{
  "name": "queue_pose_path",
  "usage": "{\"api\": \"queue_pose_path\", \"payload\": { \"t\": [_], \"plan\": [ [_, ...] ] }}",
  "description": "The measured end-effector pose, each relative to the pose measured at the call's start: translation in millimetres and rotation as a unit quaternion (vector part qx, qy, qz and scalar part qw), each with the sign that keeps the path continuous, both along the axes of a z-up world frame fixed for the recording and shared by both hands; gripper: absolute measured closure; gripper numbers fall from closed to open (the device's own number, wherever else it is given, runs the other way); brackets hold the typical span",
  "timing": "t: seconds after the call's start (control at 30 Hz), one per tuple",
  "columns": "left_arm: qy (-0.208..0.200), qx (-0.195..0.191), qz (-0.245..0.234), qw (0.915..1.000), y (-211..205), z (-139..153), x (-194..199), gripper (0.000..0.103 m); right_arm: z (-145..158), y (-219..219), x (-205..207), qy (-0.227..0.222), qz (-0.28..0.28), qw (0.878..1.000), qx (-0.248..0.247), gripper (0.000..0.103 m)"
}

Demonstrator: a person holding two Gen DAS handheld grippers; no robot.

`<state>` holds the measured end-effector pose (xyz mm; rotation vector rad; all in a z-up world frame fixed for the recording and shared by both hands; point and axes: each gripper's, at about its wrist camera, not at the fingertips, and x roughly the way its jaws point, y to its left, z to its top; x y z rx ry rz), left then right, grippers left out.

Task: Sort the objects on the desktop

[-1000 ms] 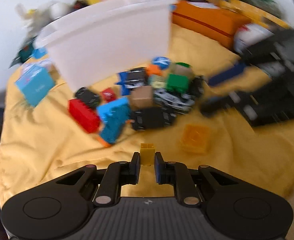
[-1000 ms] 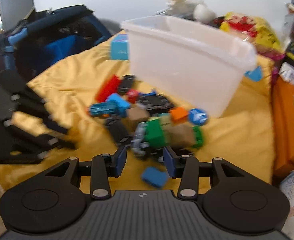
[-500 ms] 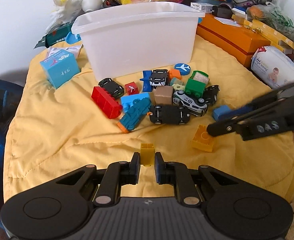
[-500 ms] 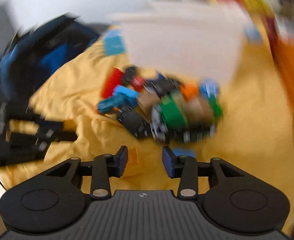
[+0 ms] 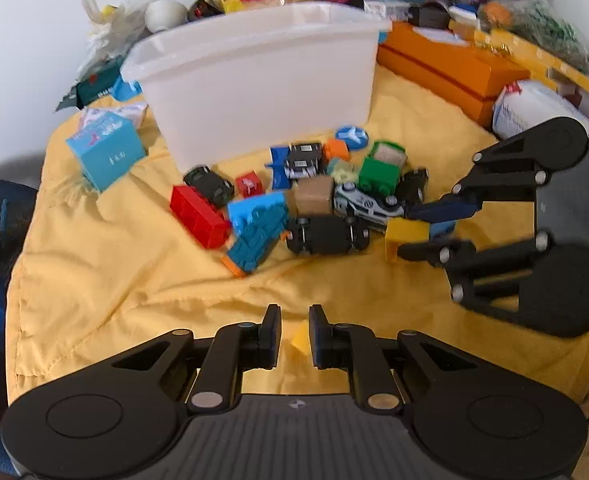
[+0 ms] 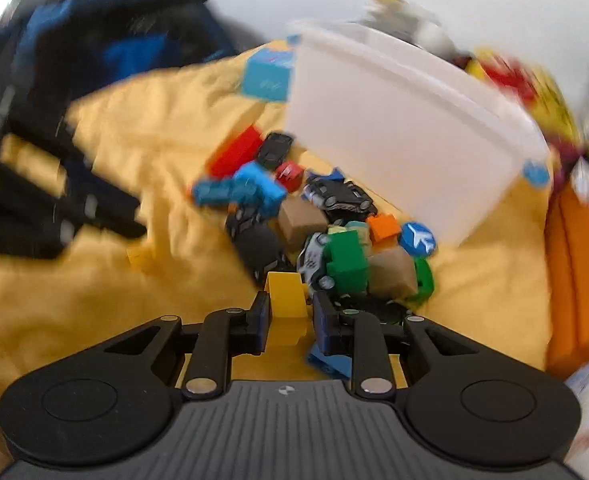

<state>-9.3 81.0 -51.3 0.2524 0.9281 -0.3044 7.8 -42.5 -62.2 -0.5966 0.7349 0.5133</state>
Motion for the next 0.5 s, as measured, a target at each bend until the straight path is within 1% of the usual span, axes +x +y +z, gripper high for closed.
{"api": "queue_pose_path", "payload": {
  "t": [0.07, 0.1, 0.13, 0.17, 0.23, 0.3, 0.4, 0.5],
  "plan": [
    [0.009, -0.002, -0.008, 0.9999, 0.6, -3.6, -2.6, 0.084, -9.4, 5.9, -14.5, -0.030, 0.044, 0.997, -0.048, 0.077],
    [0.004, -0.001, -0.014, 0.9999, 0.1, -3.4, -5.6, 0.084, -11.8, 7.6, -21.0, -0.033, 0.062, 0.996, -0.056, 0.076],
    [0.001, -0.001, -0.022, 0.9998, -1.1, -2.7, -8.2, 0.084, -11.0, 6.7, -24.8, -0.035, 0.070, 0.996, -0.049, 0.073],
    [-0.003, 0.001, -0.031, 0.9995, -2.8, -2.0, -10.6, 0.082, -8.4, 4.4, -26.3, -0.030, 0.072, 0.996, -0.035, 0.069],
    [-0.009, 0.010, -0.042, 0.9990, -6.5, -1.9, -14.1, 0.081, -3.1, -1.6, -25.0, -0.008, 0.071, 0.997, 0.002, 0.066],
    [-0.008, 0.018, -0.048, 0.9986, -8.1, -3.6, -15.7, 0.080, 0.1, -6.4, -21.5, 0.010, 0.061, 0.998, 0.024, 0.061],
    [-0.008, 0.031, -0.052, 0.9982, -6.6, -6.6, -16.4, 0.080, 5.8, -14.6, -12.1, 0.021, 0.029, 0.998, 0.052, 0.061],
    [-0.011, 0.036, -0.054, 0.9978, -3.1, -8.2, -17.2, 0.074, 10.1, -22.7, -3.7, 0.036, 0.006, 0.996, 0.086, 0.058]
  ]
}}
